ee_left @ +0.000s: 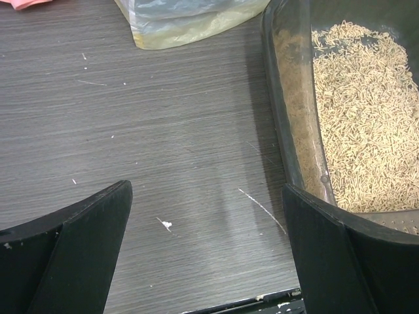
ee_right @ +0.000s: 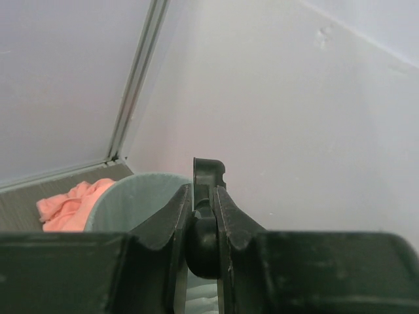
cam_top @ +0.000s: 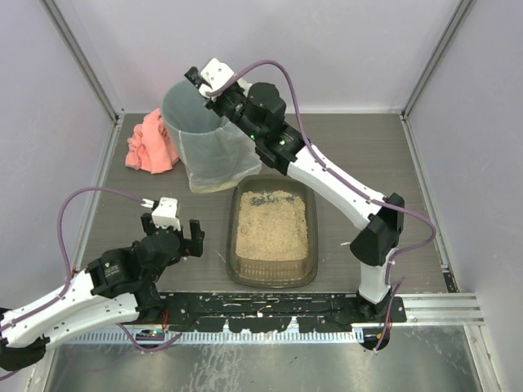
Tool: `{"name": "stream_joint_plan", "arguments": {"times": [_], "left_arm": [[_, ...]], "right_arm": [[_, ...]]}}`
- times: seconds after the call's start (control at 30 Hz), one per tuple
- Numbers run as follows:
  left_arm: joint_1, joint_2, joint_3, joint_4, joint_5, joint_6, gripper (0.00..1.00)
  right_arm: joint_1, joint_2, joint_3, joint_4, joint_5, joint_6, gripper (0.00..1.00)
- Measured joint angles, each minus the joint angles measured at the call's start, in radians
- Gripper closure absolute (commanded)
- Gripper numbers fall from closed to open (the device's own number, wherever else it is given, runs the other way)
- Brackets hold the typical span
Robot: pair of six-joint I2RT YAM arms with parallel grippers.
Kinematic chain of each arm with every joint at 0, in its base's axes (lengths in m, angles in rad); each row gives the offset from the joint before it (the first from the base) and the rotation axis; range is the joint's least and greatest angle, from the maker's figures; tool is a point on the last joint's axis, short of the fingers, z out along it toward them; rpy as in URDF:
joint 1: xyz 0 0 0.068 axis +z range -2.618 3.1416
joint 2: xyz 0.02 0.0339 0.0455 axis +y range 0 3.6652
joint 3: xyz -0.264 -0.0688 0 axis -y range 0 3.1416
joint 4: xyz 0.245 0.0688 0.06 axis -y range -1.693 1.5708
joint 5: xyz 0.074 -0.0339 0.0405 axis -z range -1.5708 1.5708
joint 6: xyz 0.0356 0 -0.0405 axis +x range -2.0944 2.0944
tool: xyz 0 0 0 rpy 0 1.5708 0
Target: Clean the litter box
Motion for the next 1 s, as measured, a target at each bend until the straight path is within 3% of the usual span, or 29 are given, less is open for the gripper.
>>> {"name": "stream_joint_plan", "arguments": {"times": [0.2, 0.57, 0.77, 1.0], "left_arm": [[0.000, 0.015, 0.000, 0.000, 0.002, 0.001, 0.02], [0.000, 0.093, 0.000, 0.059, 0.035, 0.009, 0.01], [0.001, 0.226, 0.003, 0.150, 0.091, 0.014, 0.11], [0.001, 0.339, 0.003, 0.234, 0.151, 0.024, 0.23]], "right_arm": [[0.023, -0.126, -0.085, 0.019, 0.115, -0.013, 0.99], [0.023, -0.753, -0.693, 0.044, 0.403, 0.299, 0.99], [0.023, -0.974, -0.861, -0.112, 0.513, 0.549, 0.99], [0.023, -0.988, -0.919, -0.391, 0.545, 0.717, 0.99]]}}
